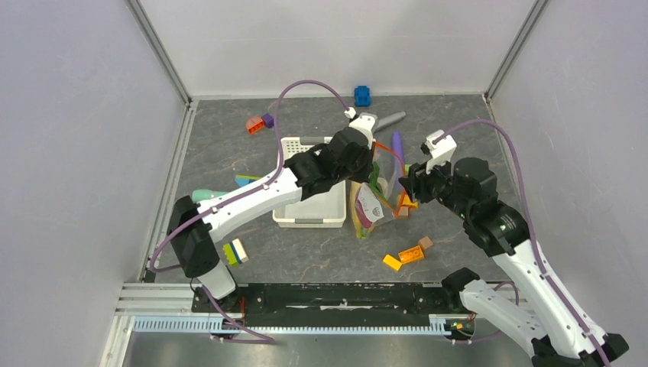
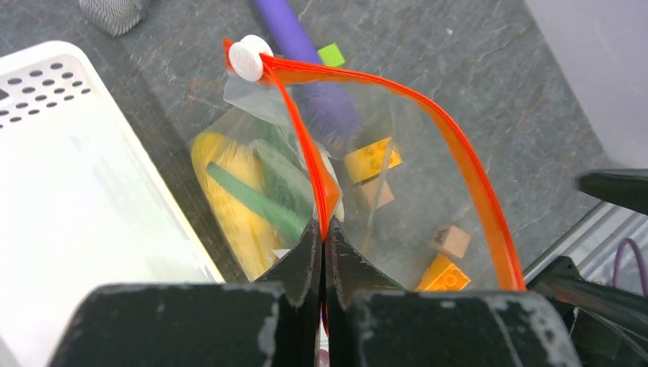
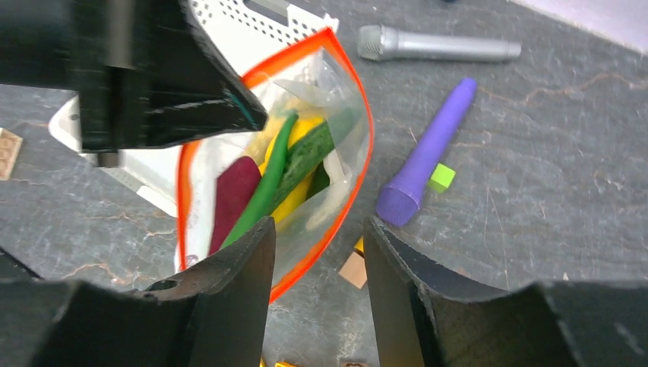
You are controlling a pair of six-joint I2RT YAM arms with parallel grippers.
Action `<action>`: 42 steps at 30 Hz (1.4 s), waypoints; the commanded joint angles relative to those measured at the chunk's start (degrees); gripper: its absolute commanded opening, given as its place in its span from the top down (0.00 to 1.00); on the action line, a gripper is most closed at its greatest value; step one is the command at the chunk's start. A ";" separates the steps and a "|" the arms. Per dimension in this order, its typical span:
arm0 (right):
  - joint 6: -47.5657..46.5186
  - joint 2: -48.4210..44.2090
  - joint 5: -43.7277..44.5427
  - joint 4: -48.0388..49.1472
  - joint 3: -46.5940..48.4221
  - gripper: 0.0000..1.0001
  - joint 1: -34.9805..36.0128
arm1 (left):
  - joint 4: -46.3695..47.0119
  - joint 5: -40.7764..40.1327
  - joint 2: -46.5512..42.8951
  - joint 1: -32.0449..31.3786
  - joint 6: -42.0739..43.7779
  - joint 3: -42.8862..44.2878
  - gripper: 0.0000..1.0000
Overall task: Place the food in the zip-top bag and seal the zipper
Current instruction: Adjust the zipper food storage bag at the center of the board.
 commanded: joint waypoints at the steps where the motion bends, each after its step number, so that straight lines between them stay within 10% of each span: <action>1: -3.16 -3.57 -6.02 1.43 0.61 0.47 0.14 | -1.25 -2.66 0.89 0.15 -2.76 3.80 0.98; 16: -4.90 -3.42 -17.13 -3.39 -1.42 0.52 0.14 | -0.48 -0.23 0.28 0.45 -0.78 2.92 0.97; 34: -4.70 3.37 -4.31 -2.82 10.40 0.48 0.14 | 9.62 42.22 -1.55 7.18 25.74 -0.21 0.98; 42: -8.40 -1.53 -5.32 1.12 6.76 0.10 0.14 | 1.06 65.75 -4.17 10.22 53.43 -2.06 0.98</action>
